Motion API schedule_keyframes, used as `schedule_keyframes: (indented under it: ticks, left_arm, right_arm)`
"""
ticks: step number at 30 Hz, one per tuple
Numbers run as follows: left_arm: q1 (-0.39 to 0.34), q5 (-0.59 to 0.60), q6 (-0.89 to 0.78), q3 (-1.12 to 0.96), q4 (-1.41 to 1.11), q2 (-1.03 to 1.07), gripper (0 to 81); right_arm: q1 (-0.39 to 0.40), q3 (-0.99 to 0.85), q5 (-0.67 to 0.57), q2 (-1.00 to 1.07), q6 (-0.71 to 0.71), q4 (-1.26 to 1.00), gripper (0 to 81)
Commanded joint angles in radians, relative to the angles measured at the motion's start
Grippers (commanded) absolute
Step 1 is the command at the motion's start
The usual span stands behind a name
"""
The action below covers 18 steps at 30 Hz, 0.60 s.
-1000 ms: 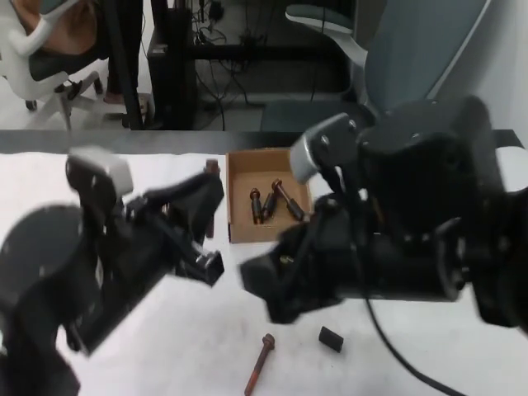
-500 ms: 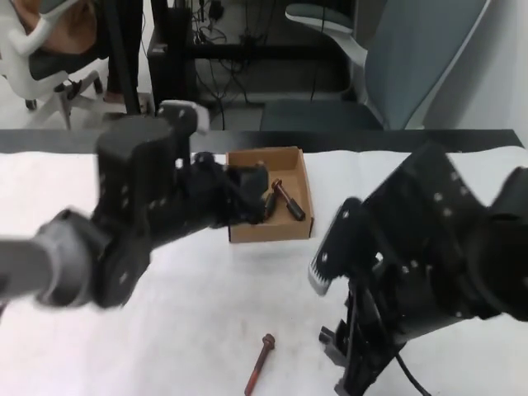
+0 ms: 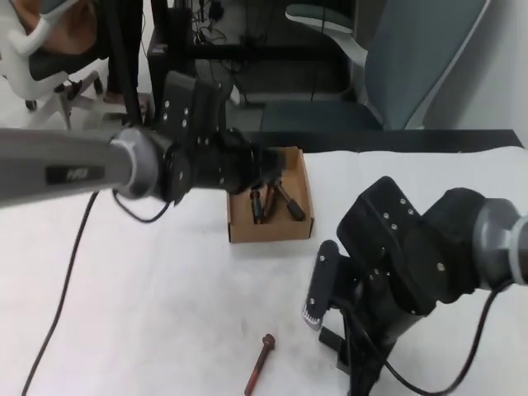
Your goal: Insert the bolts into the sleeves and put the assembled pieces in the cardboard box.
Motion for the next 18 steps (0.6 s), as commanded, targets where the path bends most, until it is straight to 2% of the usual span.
schedule_keyframes:
  ticks: [1,4,7,9,14,15,16,17,18]
  left_arm:
    - [0.021,0.006,-0.045,-0.071,0.022,0.03,1.8]
    - [0.033,0.006,-0.049,-0.107,0.044,0.06,1.8]
    - [0.036,0.008,-0.065,-0.118,0.044,0.079,0.0]
    - [0.036,0.019,-0.061,-0.118,0.022,0.091,9.9]
    - [0.034,0.043,-0.067,-0.12,-0.027,0.123,65.1]
    - [0.034,0.042,-0.077,-0.12,-0.034,0.127,70.0]
    - [0.034,0.047,-0.1,-0.119,-0.036,0.133,70.0]
    - [0.036,0.058,-0.114,-0.119,-0.036,0.133,70.0]
    - [0.036,0.083,-0.114,-0.119,-0.036,0.133,70.0]
  right_arm:
    - [-0.004,-0.022,-0.019,0.015,-0.026,-0.049,51.0]
    - [-0.004,-0.031,-0.057,0.034,-0.026,-0.07,50.1]
    - [-0.004,-0.03,-0.056,0.057,-0.026,-0.07,37.7]
    - [-0.004,-0.03,-0.064,0.072,-0.026,-0.073,28.8]
    - [-0.004,-0.034,-0.07,0.124,-0.017,-0.073,26.2]
    - [-0.004,-0.034,-0.07,0.13,-0.005,-0.073,23.8]
    - [-0.004,-0.034,-0.07,0.132,0.025,-0.073,16.2]
    - [-0.004,-0.034,-0.07,0.132,0.053,-0.068,4.1]
    - [-0.004,-0.036,-0.07,0.127,0.076,-0.058,0.3]
